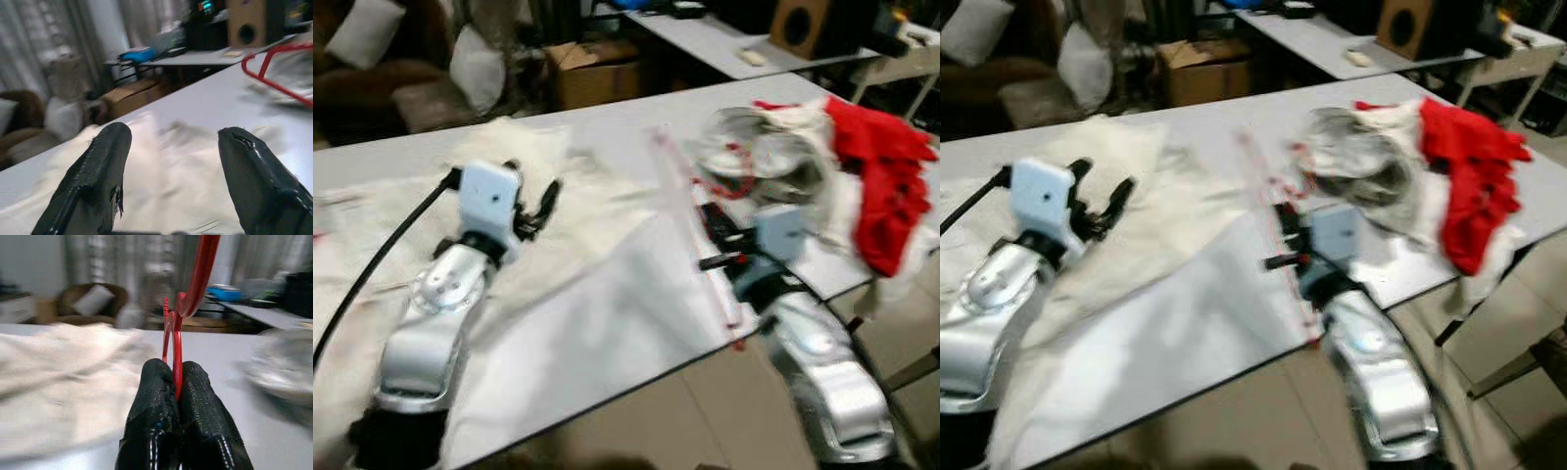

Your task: Hang hanger

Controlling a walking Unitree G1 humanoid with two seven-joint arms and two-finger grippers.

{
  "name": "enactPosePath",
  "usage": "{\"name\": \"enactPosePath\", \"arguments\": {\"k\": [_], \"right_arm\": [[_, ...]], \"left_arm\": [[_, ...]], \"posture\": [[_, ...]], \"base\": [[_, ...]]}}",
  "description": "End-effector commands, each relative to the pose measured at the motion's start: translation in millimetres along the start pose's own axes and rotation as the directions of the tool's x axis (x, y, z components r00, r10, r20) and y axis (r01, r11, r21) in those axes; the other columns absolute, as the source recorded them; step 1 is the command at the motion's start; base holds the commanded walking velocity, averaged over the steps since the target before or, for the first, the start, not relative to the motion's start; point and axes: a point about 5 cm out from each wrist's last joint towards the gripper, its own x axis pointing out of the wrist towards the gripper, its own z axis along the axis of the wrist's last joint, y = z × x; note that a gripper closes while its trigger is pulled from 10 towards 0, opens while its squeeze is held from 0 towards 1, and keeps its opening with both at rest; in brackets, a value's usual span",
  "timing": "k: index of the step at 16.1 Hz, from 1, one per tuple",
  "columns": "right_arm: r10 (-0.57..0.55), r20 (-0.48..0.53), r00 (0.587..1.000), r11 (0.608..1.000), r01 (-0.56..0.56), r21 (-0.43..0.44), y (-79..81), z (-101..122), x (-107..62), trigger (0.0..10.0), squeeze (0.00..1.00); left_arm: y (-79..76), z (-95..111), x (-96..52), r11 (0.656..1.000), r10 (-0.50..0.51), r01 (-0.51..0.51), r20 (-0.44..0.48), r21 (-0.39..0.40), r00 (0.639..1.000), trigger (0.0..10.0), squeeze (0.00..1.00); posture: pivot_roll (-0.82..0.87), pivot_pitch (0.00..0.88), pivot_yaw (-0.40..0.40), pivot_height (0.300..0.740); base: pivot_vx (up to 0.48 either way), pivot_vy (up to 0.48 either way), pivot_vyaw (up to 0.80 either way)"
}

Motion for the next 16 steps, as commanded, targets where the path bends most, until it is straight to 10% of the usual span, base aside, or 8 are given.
{"name": "enactPosePath", "arguments": {"k": [1, 8, 16], "right_arm": [[-0.031, 0.021, 0.999, 0.999, 0.032, -0.043, -8.1, 3, 2.0, 10.0, 0.0], [-0.084, 0.023, 0.996, 0.994, 0.086, -0.069, -14.8, 2, -4.5, 10.0, 0.0], [-0.073, 0.013, 0.997, 0.993, 0.074, -0.091, -19.1, 1, -5.7, 10.0, 0.0]], "left_arm": [[-1.2, 0, 0.8, 1.0, -0.007, 0.007, 0.004, -0.002, 1.0, 10.0, 0.0], [-13.2, -2, 10.6, 0.997, -0.077, 0.077, 0.006, 0.0, 0.997, 10.0, 0.0], [-11.3, -15, 7.1, 0.991, -0.105, 0.11, -0.068, 0.079, 0.992, 10.0, 0.0]], "posture": [[-0.05, 0.0, 0.018, 0.74], [-0.08, 0.0, 0.053, 0.74], [-0.07, 0.0, 0.038, 0.74]], "base": [[0.0, 0.405, 0.0], [0.0, 0.406, 0.0], [0.0, -0.24, 0.0]]}}
